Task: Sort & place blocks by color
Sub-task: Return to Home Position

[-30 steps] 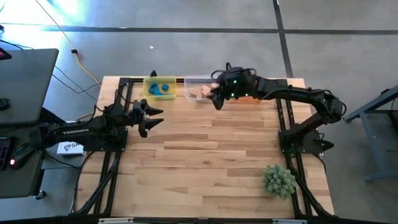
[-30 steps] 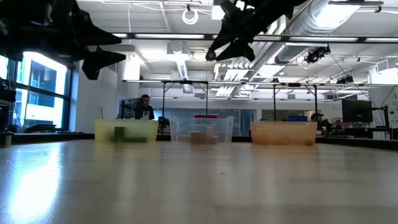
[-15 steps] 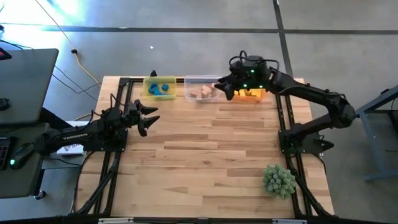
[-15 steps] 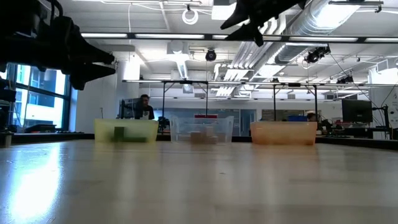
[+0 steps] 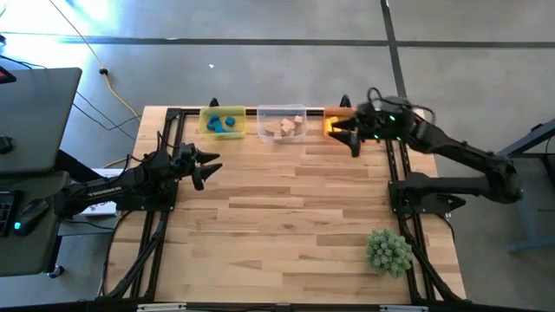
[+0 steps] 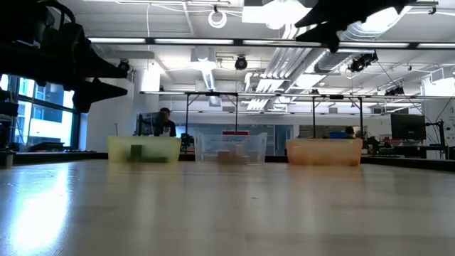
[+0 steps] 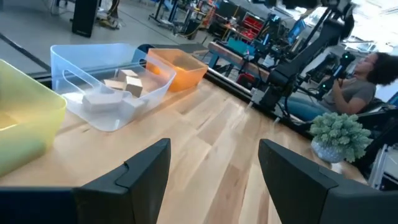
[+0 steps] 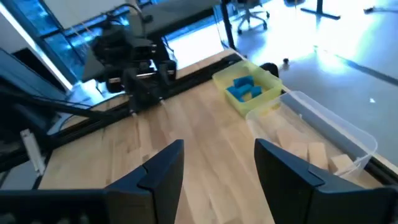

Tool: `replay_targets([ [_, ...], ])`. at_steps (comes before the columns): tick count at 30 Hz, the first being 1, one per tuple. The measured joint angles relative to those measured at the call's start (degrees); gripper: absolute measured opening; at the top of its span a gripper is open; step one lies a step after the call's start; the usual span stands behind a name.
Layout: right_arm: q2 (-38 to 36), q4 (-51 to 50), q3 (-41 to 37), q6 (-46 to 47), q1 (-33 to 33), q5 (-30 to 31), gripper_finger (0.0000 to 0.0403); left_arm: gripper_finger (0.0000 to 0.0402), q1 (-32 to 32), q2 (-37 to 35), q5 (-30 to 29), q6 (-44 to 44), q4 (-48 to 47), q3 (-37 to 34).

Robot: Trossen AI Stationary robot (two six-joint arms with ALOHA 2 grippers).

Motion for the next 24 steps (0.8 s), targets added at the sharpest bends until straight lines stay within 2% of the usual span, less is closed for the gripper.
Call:
replay_targets([
  [8, -18.64, 2.8, -13.67, 0.3, -0.03, 1.29, 0.0183, 0.0234, 0.0, 0.12, 0.19, 7.63, -0.02, 0.0],
  [14, -30.88, 3.44, -22.76, 1.82, 0.1, 5.29, 0.0183, 0.0234, 0.0, 0.14, 0.21, 8.08, -0.02, 0.0],
  [24, -47.42, 4.26, -35.01, 6.8, 0.1, 5.47, 0.0183, 0.0234, 0.0, 0.14, 0.19, 8.08, -0.02, 0.02],
])
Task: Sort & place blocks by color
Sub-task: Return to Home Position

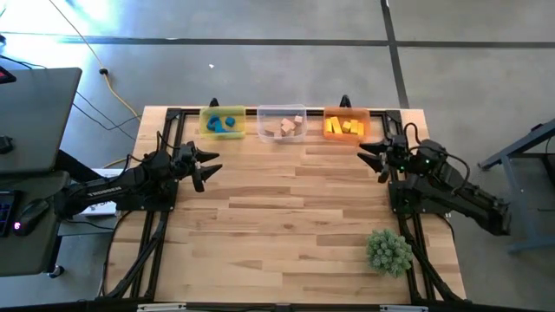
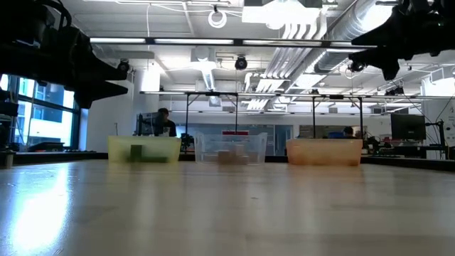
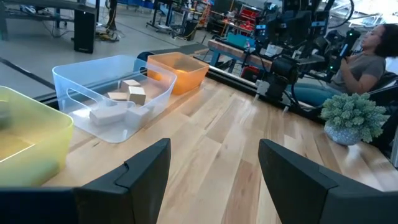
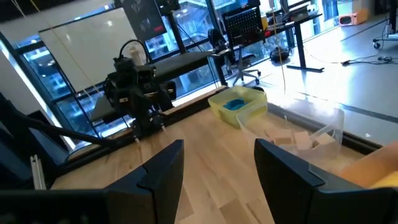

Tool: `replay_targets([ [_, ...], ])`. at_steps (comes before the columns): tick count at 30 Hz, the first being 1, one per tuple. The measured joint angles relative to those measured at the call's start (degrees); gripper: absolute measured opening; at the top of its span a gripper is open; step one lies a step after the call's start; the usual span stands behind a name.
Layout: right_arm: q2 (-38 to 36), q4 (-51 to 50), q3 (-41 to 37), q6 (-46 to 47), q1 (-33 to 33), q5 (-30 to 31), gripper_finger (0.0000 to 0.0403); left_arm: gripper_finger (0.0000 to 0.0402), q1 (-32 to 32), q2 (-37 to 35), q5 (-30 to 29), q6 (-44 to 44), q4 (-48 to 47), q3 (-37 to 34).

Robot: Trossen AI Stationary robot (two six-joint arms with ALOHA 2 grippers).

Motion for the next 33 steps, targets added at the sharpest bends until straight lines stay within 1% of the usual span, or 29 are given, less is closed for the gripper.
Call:
replay_targets([
  [7, -7.28, -0.26, -6.13, 3.98, 0.0, 0.0, 0.0183, 0.0234, 0.0, 0.02, 0.0, 0.01, 0.0, 0.0],
  [22, -6.94, -1.11, -11.24, 4.2, 0.02, -0.21, 0.0183, 0.0234, 0.0, 0.02, 0.0, 0.02, 0.04, 0.02],
  [33, -6.84, -1.0, -11.41, 2.62, 0.02, -0.5, 0.0183, 0.0234, 0.0, 0.02, 0.0, 0.01, 0.04, 0.02],
])
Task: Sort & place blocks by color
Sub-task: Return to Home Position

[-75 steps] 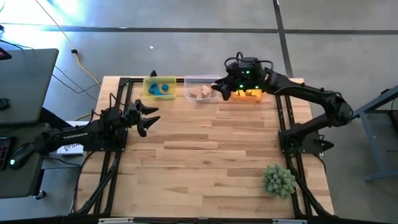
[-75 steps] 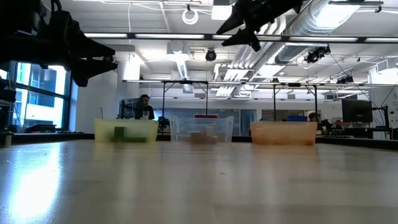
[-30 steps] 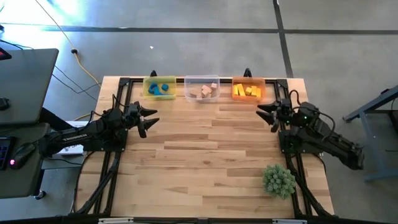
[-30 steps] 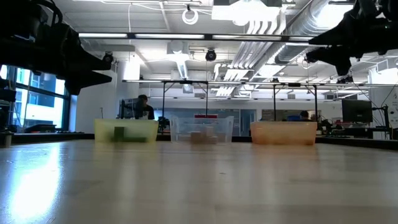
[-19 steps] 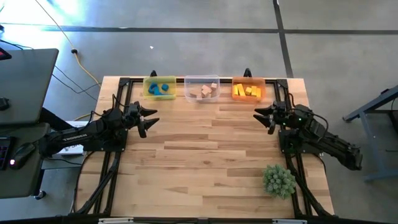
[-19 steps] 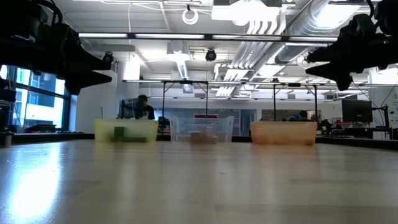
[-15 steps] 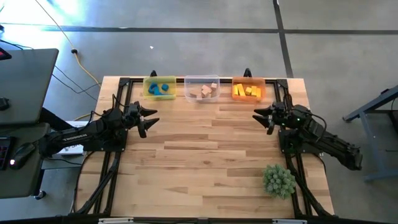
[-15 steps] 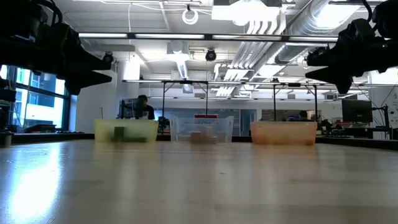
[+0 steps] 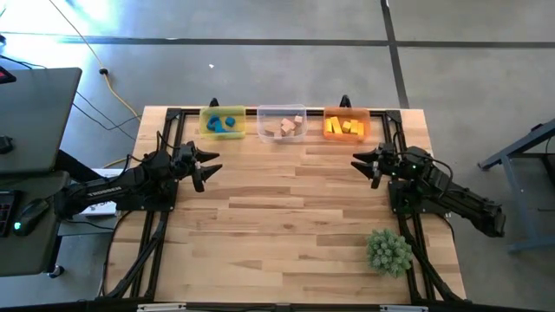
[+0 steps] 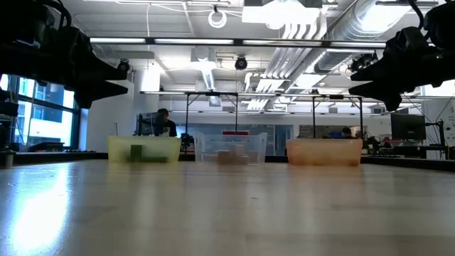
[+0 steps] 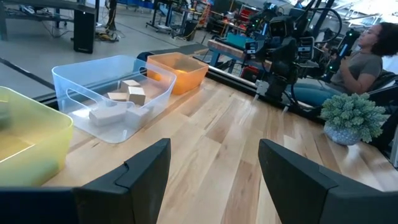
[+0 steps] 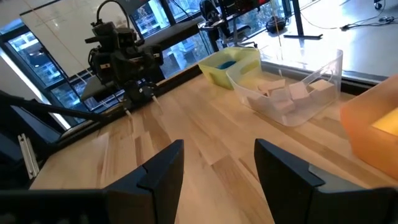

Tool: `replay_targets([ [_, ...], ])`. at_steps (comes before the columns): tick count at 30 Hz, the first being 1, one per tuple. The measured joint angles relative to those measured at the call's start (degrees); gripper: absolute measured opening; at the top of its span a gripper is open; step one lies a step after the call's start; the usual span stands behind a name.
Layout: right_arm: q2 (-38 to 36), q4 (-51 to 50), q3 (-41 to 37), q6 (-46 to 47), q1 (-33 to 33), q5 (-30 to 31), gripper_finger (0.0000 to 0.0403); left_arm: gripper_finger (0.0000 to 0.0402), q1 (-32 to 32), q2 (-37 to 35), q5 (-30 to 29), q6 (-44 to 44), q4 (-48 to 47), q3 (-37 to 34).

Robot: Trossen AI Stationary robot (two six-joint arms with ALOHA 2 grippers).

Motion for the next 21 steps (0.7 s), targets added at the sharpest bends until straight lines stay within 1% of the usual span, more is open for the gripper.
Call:
replay_targets([
  [5, 0.0, -0.06, 0.0, 1.72, 0.0, 0.28, 0.0183, 0.0234, 0.0, 0.0, 0.0, 0.01, 0.0, 0.0],
  [21, 0.0, -0.09, 0.02, 1.81, 0.02, 0.31, 0.0183, 0.0234, 0.0, 0.0, 0.0, 0.01, 0.0, 0.0],
])
